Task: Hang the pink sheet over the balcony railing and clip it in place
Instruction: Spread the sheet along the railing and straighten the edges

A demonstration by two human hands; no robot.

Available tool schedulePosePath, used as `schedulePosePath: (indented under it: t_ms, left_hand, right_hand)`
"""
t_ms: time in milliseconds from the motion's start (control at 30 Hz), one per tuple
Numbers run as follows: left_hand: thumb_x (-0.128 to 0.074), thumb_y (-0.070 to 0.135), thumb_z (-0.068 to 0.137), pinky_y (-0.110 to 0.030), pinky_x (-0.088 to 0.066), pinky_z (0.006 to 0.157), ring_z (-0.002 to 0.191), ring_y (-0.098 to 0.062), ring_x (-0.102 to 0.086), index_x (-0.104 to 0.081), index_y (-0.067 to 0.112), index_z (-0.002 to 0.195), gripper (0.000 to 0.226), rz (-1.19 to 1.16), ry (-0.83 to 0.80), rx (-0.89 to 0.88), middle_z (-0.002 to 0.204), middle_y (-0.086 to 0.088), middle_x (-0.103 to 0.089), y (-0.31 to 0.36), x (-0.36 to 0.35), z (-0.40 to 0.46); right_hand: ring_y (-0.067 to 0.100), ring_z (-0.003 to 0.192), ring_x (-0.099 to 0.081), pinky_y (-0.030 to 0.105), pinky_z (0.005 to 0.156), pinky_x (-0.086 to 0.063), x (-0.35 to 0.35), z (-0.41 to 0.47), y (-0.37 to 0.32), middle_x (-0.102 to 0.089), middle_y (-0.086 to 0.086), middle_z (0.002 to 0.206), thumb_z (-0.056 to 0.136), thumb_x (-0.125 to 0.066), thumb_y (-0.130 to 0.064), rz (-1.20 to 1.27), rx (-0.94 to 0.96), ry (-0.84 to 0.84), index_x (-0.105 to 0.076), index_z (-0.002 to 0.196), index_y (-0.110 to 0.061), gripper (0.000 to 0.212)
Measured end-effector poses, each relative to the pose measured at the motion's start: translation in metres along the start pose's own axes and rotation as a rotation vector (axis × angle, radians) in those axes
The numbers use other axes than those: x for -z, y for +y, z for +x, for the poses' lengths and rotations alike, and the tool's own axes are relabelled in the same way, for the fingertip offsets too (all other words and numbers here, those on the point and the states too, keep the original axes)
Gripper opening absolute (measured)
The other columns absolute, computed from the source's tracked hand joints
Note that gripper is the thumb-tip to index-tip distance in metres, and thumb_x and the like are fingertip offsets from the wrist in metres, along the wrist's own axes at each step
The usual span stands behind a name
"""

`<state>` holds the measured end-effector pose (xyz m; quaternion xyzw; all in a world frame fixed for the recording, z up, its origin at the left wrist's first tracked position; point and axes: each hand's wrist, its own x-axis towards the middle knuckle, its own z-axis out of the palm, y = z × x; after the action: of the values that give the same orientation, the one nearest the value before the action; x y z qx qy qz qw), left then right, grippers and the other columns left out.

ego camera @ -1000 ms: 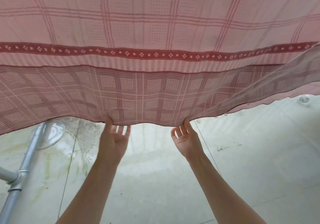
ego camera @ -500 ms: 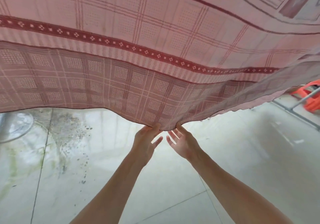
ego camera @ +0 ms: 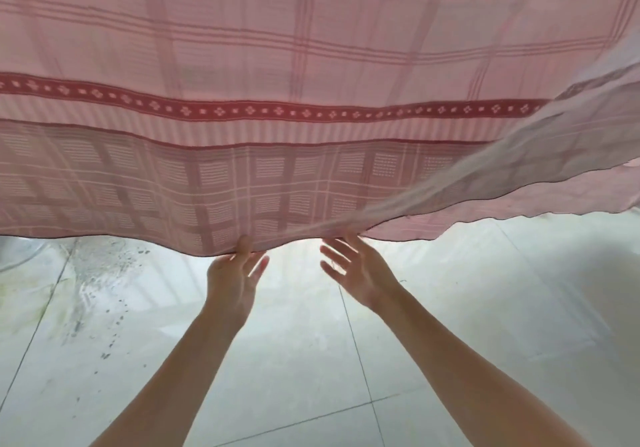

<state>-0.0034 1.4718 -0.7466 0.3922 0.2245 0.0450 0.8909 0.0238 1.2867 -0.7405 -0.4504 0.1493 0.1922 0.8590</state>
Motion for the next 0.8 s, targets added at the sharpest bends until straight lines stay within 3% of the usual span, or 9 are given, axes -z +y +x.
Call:
schedulePosePath:
  t_ms: [100,200,300,400,500,600,800]
  left_hand:
    - [-0.045,0.011,0.097,-0.033,-0.050,0.076,0.072,-0.009,-0.070,-0.058,0.016,0.090,0.015,-0.055,0.070,-0.071,0.073,0.010,-0.073,-0.004,-0.011,0.009]
    - [-0.046,0.010,0.096,-0.036,-0.049,0.080,0.072,-0.007,-0.069,-0.056,0.019,0.090,0.015,-0.065,0.169,-0.133,0.074,0.012,-0.072,-0.003,-0.019,0.021]
    - [-0.046,0.010,0.096,-0.036,-0.046,0.086,0.082,-0.010,-0.063,-0.055,0.020,0.091,0.015,-0.043,0.249,-0.183,0.090,0.008,-0.064,-0.001,-0.028,0.032]
    - [-0.047,0.010,0.096,-0.036,-0.046,0.088,0.083,-0.012,-0.061,-0.054,0.019,0.090,0.012,-0.072,0.332,-0.199,0.089,0.006,-0.061,-0.001,-0.037,0.039]
    - [-0.045,0.012,0.097,-0.037,-0.045,0.091,0.091,-0.015,-0.059,-0.053,0.018,0.092,0.011,-0.071,0.365,-0.200,0.090,0.004,-0.060,0.000,-0.046,0.049]
    - [-0.043,0.011,0.098,-0.036,-0.046,0.088,0.096,-0.014,-0.058,-0.054,0.020,0.095,0.015,0.017,0.327,-0.175,0.095,0.006,-0.061,0.004,-0.051,0.057]
    - [-0.043,0.011,0.098,-0.036,-0.045,0.089,0.092,-0.013,-0.060,-0.055,0.021,0.098,0.016,0.029,0.312,-0.116,0.097,0.006,-0.063,0.007,-0.050,0.065]
  right_hand:
    - [0.016,0.088,-0.064,0.033,0.080,-0.051,0.032,0.006,-0.045,-0.068,-0.001,0.081,0.067,-0.069,-0.035,0.143,0.096,-0.028,-0.063,0.084,-0.016,0.027]
    - [0.016,0.093,-0.066,0.036,0.081,-0.052,0.062,0.018,-0.092,-0.070,0.000,0.090,0.067,-0.071,-0.040,0.290,0.193,-0.004,-0.062,0.096,-0.014,0.040]
    - [0.017,0.098,-0.067,0.038,0.084,-0.053,0.092,0.033,-0.134,-0.070,-0.001,0.096,0.084,-0.064,-0.038,0.422,0.280,0.006,-0.065,0.099,-0.016,0.027]
    - [0.013,0.092,-0.060,0.030,0.080,-0.052,0.113,0.049,-0.160,-0.063,-0.005,0.086,0.087,-0.062,-0.028,0.500,0.316,0.045,-0.065,0.083,-0.020,0.010]
    - [0.009,0.085,-0.057,0.025,0.072,-0.050,0.128,0.066,-0.168,-0.063,-0.009,0.081,0.090,-0.056,-0.013,0.386,0.334,0.101,-0.063,0.082,-0.021,0.013]
    - [0.006,0.086,-0.057,0.023,0.074,-0.047,0.137,0.076,-0.168,-0.062,-0.011,0.088,0.093,-0.052,-0.013,0.236,0.328,0.181,-0.062,0.086,-0.024,0.016]
    - [0.006,0.088,-0.057,0.023,0.074,-0.047,0.144,0.080,-0.164,-0.062,-0.011,0.088,0.093,-0.052,-0.014,0.203,0.301,0.252,-0.062,0.086,-0.024,0.016]
